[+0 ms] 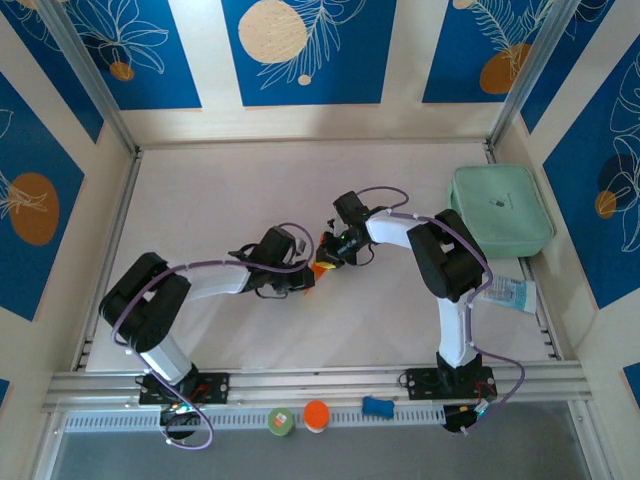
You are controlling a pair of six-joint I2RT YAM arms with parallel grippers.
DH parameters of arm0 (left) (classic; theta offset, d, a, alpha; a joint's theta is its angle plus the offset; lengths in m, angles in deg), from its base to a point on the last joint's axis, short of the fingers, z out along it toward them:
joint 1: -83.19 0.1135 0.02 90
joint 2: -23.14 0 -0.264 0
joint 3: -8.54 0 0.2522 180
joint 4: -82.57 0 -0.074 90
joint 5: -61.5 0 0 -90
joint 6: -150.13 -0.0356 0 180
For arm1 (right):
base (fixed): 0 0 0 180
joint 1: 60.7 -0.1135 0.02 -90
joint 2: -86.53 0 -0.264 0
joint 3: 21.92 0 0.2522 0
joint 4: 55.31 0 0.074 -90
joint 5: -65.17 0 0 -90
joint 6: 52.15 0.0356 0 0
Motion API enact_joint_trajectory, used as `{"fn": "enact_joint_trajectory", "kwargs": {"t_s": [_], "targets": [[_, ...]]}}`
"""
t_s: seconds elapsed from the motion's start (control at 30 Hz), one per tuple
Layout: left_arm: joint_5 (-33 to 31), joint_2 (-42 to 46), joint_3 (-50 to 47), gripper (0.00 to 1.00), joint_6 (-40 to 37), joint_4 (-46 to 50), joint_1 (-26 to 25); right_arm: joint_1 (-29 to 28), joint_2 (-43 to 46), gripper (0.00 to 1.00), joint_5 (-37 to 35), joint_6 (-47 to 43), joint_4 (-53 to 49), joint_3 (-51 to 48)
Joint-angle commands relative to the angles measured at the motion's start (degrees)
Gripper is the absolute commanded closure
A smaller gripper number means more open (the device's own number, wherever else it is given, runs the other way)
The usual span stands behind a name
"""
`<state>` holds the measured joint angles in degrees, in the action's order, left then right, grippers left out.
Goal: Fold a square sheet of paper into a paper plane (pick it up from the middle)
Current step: Fold the wing for the fifth time at the center of the table.
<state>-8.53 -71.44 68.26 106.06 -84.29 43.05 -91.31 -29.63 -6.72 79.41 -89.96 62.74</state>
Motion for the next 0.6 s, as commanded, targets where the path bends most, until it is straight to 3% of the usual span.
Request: {"fn": "enact_joint_trajectory", "kwargs": {"t_s": [0.0, 0.37, 0.57], "targets": [[-0.43, -2.22, 2.10, 0.91, -1.03, 0.92, 0.36, 0.07, -5.22, 0.88, -6.61, 0.27, -5.83, -2.36], [-3.33, -5.58, 1.27, 0.95, -1.03, 2.07, 0.35, 0.11, -4.80, 0.88, -6.09, 0.20, -5.72, -2.30], [-3.93, -5.79, -1.60, 0.96, -0.25, 0.68, 0.55, 0.89, -1.29, 0.88, -1.07, -0.03, -2.93, -2.25]]}}
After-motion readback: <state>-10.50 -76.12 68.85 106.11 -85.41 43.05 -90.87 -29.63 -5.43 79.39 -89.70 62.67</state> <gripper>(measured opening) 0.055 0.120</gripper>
